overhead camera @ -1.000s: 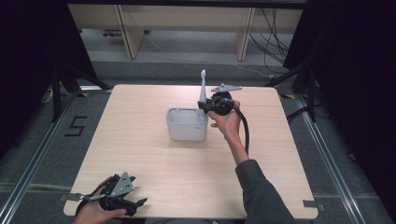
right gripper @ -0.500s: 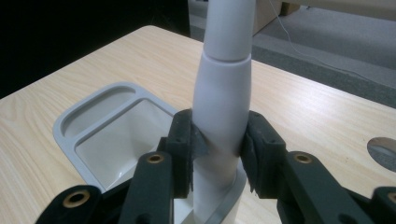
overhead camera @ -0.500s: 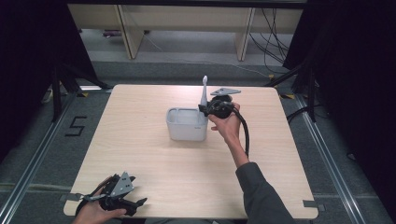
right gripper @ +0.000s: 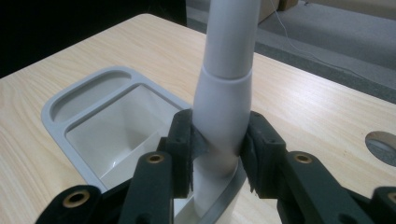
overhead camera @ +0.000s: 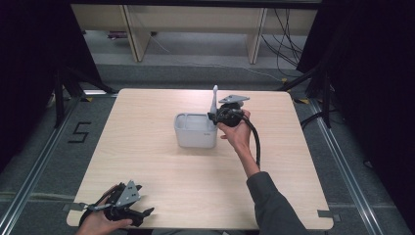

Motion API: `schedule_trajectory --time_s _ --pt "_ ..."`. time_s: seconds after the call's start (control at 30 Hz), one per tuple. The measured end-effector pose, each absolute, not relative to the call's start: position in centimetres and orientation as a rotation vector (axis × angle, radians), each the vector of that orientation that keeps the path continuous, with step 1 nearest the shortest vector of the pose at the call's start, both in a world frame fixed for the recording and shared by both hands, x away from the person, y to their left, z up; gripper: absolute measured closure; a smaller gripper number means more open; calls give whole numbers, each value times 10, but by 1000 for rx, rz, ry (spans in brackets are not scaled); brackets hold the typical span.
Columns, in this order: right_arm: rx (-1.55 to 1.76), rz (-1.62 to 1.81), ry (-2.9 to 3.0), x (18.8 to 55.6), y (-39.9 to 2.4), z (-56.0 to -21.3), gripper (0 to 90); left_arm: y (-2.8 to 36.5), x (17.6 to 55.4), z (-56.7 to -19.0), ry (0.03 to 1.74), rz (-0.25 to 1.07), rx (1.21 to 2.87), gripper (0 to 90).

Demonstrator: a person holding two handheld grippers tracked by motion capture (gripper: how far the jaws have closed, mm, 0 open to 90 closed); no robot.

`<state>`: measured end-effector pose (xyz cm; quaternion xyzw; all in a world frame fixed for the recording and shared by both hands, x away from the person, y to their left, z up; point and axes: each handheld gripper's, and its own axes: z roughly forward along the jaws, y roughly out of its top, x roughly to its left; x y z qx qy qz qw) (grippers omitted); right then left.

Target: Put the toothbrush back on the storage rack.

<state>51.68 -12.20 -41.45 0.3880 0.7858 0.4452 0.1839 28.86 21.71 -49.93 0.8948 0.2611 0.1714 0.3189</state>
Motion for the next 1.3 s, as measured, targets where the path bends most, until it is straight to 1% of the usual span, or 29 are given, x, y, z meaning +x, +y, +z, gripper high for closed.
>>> schedule_trajectory --time_s 0.33,0.37,0.43,0.57,0.6,0.63,0.73,0.8,0.87,1.0,1.3 --pt "1104 1254 2219 517 -123 -419 659 217 288 -500 687 437 2349 163" --pt "1085 1269 2200 518 -124 -419 636 216 288 -501 696 441 2340 163" --pt "1092 1287 2170 518 -125 -416 553 216 288 -500 683 444 2340 163" --pt "1116 1316 2165 515 -125 -411 535 216 289 -500 672 446 2341 163" --pt "1091 1323 2158 516 -127 -410 493 216 288 -500 674 439 2338 163" --pt "1091 1323 2158 516 -127 -410 493 216 288 -500 674 439 2338 163" --pt "1139 1336 2144 513 -128 -408 446 217 289 -500 669 447 2341 163" --pt "1100 1338 2156 514 -130 -408 420 217 288 -500 667 448 2340 163" --pt "1109 1341 2144 512 -131 -406 410 217 289 -499 659 472 2342 163" --pt "1092 1358 2146 509 -133 -403 376 217 288 -499 666 467 2337 163" --pt "1113 1391 2144 500 -136 -400 370 217 289 -500 674 467 2334 163"
